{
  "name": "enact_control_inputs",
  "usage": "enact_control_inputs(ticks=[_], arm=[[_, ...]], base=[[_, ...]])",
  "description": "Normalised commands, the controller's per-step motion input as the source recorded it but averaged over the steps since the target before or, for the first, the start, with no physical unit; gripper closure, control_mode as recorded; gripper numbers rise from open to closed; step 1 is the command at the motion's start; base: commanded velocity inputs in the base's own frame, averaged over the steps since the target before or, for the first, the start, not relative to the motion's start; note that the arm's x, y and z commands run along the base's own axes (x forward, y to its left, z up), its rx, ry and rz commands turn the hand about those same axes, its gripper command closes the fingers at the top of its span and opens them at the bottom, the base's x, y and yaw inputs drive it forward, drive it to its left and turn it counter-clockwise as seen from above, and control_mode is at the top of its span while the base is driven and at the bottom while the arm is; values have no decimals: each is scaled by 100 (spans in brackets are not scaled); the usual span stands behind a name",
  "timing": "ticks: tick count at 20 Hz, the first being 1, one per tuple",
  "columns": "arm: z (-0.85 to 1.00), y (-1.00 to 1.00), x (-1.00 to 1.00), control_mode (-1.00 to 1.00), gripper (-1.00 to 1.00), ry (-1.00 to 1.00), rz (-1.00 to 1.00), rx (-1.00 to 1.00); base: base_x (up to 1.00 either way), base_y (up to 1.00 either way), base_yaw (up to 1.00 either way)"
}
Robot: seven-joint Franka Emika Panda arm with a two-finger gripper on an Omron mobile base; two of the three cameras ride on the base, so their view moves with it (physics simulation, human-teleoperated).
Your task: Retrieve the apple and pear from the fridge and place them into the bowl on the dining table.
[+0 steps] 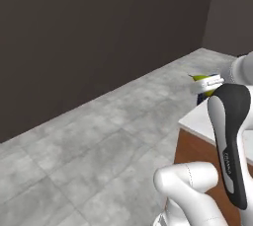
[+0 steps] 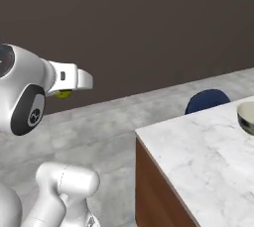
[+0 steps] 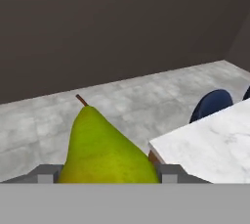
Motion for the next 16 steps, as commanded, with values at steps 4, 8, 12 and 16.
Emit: enact_control_inputs(ticks=[4,8,12,16], arm=[[0,0,0,100,100,0,0,0],[0,0,0,100,100,0,0,0],[0,0,0,100,100,0,0,0],[0,0,0,100,100,0,0,0]], base=[[100,91,-45],[99,59,-50],[90,31,-57],[85,24,-59]])
